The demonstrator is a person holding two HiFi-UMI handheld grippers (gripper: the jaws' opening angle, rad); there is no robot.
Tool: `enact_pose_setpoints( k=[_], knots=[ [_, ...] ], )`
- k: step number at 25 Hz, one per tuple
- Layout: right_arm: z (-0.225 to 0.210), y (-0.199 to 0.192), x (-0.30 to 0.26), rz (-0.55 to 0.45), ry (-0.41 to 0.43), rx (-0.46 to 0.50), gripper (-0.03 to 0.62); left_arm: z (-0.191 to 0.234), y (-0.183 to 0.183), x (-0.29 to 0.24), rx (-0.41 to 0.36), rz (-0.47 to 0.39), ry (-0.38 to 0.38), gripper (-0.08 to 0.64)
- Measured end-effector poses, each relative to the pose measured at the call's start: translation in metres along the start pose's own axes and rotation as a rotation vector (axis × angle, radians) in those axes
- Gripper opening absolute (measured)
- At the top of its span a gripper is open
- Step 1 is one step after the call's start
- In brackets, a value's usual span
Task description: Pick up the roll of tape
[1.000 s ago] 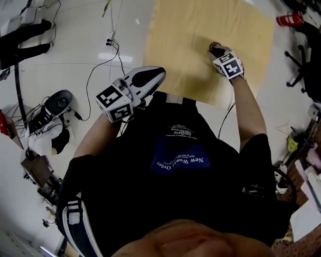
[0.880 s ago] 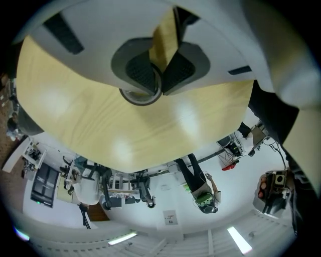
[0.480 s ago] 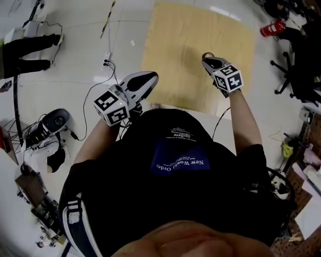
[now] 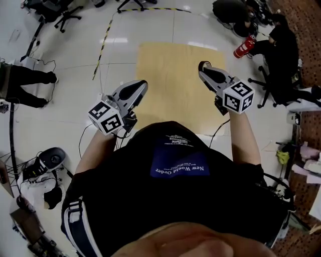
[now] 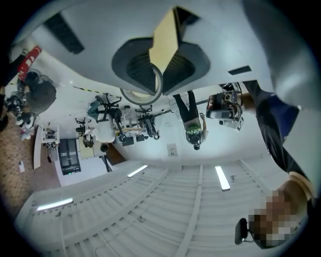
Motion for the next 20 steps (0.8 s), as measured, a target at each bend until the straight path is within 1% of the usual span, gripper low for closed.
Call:
enact_pose_setpoints(
  k=[2,5,9,16,20],
  knots=[
    [-0.001,0.019,0.024,-0.047,0.005,-0.017,0.035,-0.01,0.012,-0.01,-0.015,-0.005,0.001,0.008],
    [-0.002,0.044,0.057,-0.122,0.006,-0.026,0.035,-0.023,0.029,-0.024,-0.06,-0.004,-0.001,0.008],
    [0.005,0.072,0.079,-0.204,0.009,-0.013,0.035,-0.027,0.05,-0.023,-0.118,-0.018,0.002,0.006],
    [0.013,0.093,0.107,-0.297,0.025,-0.006,0.035,-0.034,0.069,-0.019,-0.169,-0.044,0.019,0.006],
    [0.019,0.096,0.116,-0.341,0.067,-0.023,0.035,-0.038,0.074,-0.017,-0.193,-0.052,0.028,0.006]
  ],
)
Point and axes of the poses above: the fingertips, and each gripper's own axes: x backward along the fingers, z to its left, y out of its top, the point moved 7 cm from there along x, backward along the fingers, and after that the axes turned 14 degrees about -y, right-handed, at the moved point
